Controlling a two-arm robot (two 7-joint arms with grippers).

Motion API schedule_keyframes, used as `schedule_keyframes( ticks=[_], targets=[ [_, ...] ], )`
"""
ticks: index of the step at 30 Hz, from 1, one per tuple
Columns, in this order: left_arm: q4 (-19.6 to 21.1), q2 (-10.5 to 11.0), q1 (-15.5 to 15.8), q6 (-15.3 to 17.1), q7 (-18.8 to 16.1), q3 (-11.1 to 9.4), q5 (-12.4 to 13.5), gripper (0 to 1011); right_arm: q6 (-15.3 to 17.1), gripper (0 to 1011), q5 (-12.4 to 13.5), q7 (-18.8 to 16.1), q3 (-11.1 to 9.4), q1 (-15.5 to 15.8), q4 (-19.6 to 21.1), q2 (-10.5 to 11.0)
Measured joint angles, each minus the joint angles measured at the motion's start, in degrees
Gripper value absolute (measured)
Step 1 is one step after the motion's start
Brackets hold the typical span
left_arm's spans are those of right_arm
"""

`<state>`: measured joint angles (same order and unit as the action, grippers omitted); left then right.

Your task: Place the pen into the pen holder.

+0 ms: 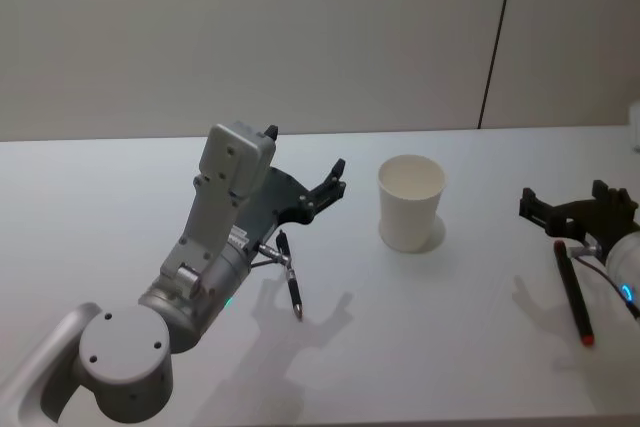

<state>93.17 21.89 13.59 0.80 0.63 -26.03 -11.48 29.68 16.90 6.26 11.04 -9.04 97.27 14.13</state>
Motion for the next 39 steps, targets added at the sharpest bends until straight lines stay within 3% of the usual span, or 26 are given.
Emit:
schedule_keyframes(
  ticks=[8,20,39],
  targets=[
    [0.0,0.0,0.0,0.0,0.0,0.0,0.0,1004,5.3,1002,0.1,1.2,-0.6,-2.8,-3.2,-1.0],
    [0.0,0.0,0.0,0.0,0.0,0.0,0.0,1004,10.4,1002,0.4,2.5,-1.2,-6.3,-8.8,-2.6],
    [0.0,0.0,0.0,0.0,0.0,0.0,0.0,1004,12.8,1002,-0.4,4.4,-1.6,-10.7,-18.0,-4.9]
  ],
)
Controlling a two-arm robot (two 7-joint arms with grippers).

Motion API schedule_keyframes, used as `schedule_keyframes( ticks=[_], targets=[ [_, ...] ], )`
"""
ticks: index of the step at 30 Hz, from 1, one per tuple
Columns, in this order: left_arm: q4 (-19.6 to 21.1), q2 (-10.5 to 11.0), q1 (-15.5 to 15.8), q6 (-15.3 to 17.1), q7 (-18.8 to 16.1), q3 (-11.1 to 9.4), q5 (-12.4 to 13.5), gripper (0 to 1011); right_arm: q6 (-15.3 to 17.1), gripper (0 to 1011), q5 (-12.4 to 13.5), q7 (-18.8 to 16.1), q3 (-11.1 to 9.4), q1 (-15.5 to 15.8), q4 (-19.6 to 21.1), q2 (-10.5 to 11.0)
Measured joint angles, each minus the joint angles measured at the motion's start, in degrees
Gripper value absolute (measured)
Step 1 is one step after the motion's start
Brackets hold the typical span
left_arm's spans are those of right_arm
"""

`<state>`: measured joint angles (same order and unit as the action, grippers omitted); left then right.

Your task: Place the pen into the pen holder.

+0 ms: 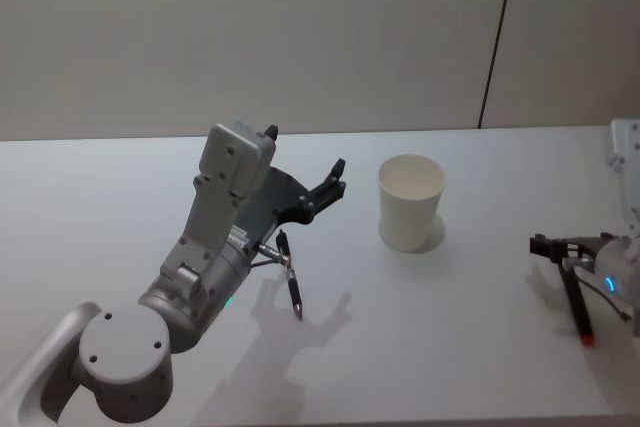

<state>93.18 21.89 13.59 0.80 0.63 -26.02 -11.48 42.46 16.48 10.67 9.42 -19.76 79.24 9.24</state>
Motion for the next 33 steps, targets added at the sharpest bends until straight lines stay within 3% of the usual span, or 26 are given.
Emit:
schedule_keyframes(
  ticks=[26,33],
  targets=[
    [0.0,0.0,0.0,0.0,0.0,0.0,0.0,1004,-2.8,1002,-1.0,0.4,-0.6,-5.3,-11.3,-2.2],
    [0.0,0.0,0.0,0.0,0.0,0.0,0.0,1004,-3.5,862,-1.3,0.2,-0.8,-6.0,-13.3,-2.5]
  ],
)
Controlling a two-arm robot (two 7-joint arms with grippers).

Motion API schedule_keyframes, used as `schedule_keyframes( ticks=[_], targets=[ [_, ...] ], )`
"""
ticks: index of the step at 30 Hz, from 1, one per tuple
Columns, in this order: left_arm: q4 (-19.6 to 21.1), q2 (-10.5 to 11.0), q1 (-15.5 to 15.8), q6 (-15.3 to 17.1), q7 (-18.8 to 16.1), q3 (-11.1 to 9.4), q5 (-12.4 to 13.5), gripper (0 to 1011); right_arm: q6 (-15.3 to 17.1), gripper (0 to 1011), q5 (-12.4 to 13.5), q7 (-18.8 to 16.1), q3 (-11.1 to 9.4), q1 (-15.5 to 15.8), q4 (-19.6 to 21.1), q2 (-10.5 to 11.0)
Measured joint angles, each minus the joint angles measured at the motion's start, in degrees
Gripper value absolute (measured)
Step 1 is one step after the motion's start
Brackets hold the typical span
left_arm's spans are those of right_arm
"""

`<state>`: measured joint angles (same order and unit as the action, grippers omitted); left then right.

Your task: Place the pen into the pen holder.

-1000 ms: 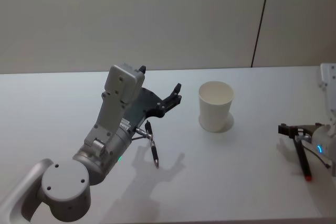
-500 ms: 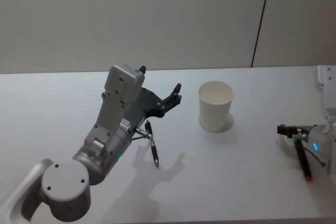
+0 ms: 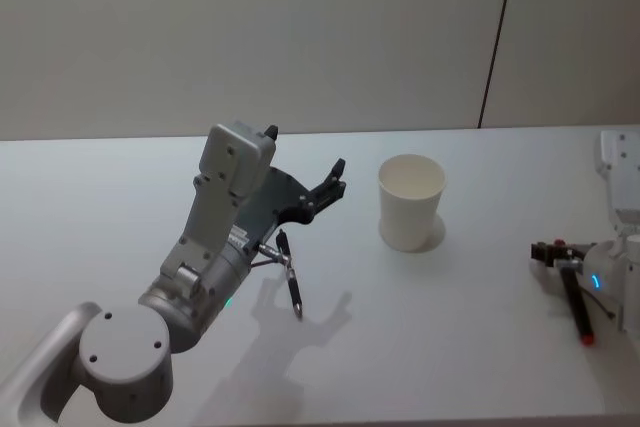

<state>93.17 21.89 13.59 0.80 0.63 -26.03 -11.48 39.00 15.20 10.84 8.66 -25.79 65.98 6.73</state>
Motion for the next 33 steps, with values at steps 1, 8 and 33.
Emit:
schedule_keyframes(
  ticks=[1,8,33],
  targets=[
    [0.0,0.0,0.0,0.0,0.0,0.0,0.0,1004,0.0,823,0.0,0.0,0.0,0.0,0.0,0.0],
    [0.0,0.0,0.0,0.0,0.0,0.0,0.0,1004,-0.6,654,-0.2,-0.3,-0.1,-0.7,-2.0,-0.3],
    [0.0,0.0,0.0,0.0,0.0,0.0,0.0,1004,-5.4,167,-0.5,-2.4,-0.6,-0.9,-4.1,-0.8]
  ],
)
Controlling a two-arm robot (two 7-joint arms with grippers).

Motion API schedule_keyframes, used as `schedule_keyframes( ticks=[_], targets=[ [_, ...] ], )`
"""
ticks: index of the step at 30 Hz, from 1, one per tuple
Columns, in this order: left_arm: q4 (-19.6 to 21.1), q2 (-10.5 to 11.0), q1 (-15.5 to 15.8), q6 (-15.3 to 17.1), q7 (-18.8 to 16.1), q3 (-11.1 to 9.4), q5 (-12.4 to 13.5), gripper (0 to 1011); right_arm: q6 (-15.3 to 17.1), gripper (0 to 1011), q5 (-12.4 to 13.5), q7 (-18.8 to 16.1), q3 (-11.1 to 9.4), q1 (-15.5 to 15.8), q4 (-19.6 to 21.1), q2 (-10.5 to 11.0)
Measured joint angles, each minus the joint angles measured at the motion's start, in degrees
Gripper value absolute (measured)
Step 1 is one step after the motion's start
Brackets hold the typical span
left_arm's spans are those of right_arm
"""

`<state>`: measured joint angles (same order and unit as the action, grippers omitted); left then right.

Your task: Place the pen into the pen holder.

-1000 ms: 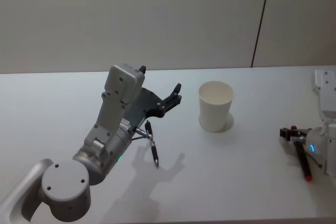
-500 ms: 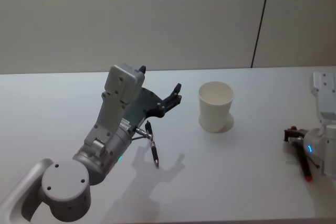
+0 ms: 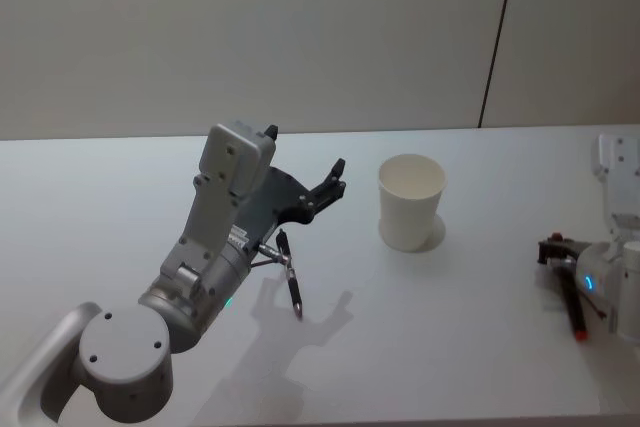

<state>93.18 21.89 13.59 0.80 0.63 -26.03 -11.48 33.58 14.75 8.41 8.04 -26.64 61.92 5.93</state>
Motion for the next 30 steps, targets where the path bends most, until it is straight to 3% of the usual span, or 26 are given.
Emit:
schedule_keyframes(
  ticks=[19,30],
  targets=[
    [0.0,0.0,0.0,0.0,0.0,0.0,0.0,1004,-9.7,167,-0.4,-2.1,0.1,4.3,8.9,0.3],
    [0.0,0.0,0.0,0.0,0.0,0.0,0.0,1004,-17.2,167,-2.0,-3.5,1.1,7.1,14.5,0.1]
  ],
)
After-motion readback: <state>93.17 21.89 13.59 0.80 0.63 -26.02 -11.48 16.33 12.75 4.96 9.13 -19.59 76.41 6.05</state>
